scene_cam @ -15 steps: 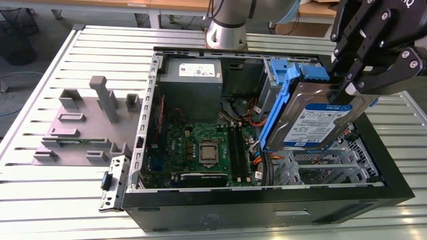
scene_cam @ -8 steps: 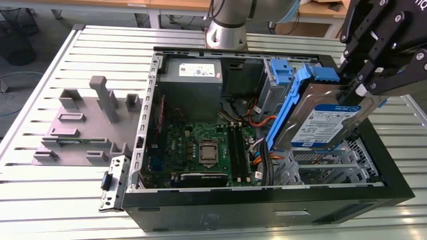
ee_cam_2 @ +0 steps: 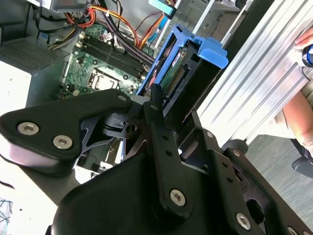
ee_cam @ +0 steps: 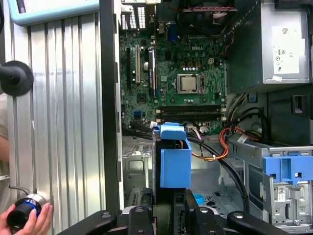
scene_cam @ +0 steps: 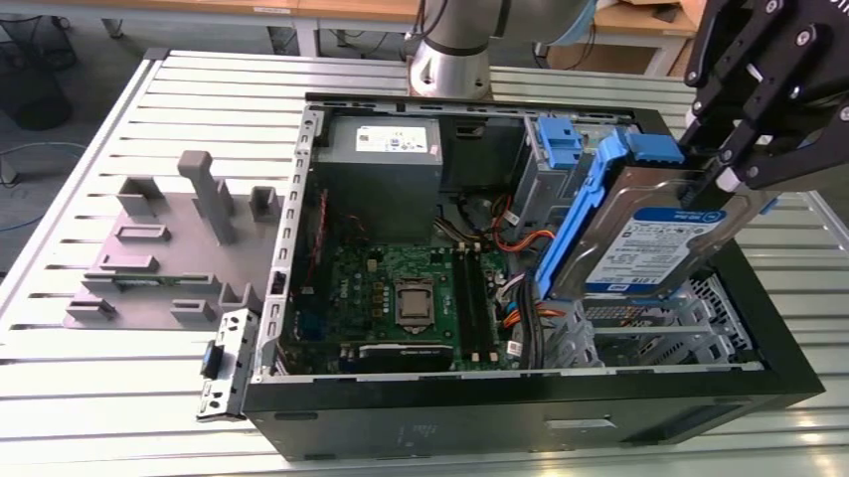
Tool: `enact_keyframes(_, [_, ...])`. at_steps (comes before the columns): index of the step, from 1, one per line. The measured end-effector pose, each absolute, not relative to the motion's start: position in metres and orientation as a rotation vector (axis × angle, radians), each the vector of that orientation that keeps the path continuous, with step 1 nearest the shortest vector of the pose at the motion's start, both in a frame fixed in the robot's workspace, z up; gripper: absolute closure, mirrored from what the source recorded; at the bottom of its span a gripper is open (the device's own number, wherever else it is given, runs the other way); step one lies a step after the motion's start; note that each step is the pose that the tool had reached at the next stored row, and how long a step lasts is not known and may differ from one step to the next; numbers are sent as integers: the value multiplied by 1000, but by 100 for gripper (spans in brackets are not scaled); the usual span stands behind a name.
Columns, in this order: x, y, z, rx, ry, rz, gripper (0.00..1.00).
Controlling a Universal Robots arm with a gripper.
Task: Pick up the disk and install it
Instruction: 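Pick up the disk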
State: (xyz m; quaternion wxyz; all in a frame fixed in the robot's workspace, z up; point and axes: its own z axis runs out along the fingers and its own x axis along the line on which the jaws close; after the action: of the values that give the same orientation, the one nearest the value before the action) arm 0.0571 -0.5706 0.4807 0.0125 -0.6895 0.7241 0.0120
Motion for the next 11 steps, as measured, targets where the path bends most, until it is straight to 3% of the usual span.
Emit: enact_keyframes(11, [63,-572,479,-2149,2257,37,65])
